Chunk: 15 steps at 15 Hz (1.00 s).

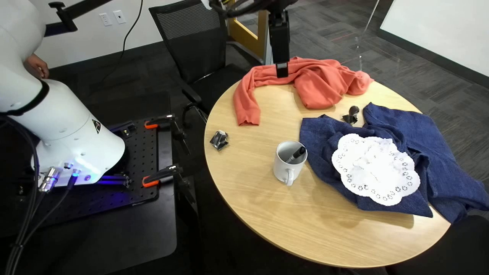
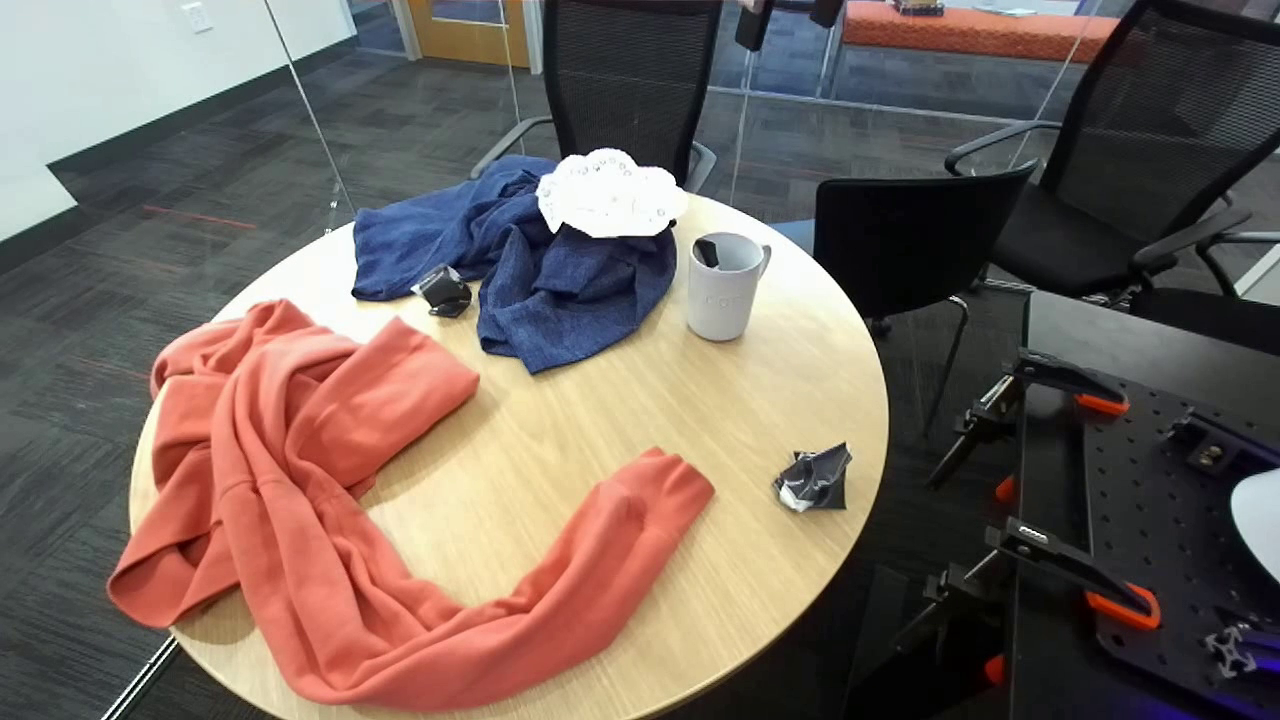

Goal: Take the marker in the cup and put it on the table

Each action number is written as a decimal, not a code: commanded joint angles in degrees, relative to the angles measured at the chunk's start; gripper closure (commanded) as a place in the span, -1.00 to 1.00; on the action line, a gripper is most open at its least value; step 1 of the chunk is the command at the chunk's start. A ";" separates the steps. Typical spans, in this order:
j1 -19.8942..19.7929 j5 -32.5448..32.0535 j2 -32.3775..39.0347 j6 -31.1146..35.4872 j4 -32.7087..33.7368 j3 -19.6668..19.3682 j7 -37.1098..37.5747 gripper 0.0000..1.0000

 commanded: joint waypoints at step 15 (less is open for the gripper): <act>1.76 -5.20 22.13 10.58 4.76 -5.13 1.42 -0.90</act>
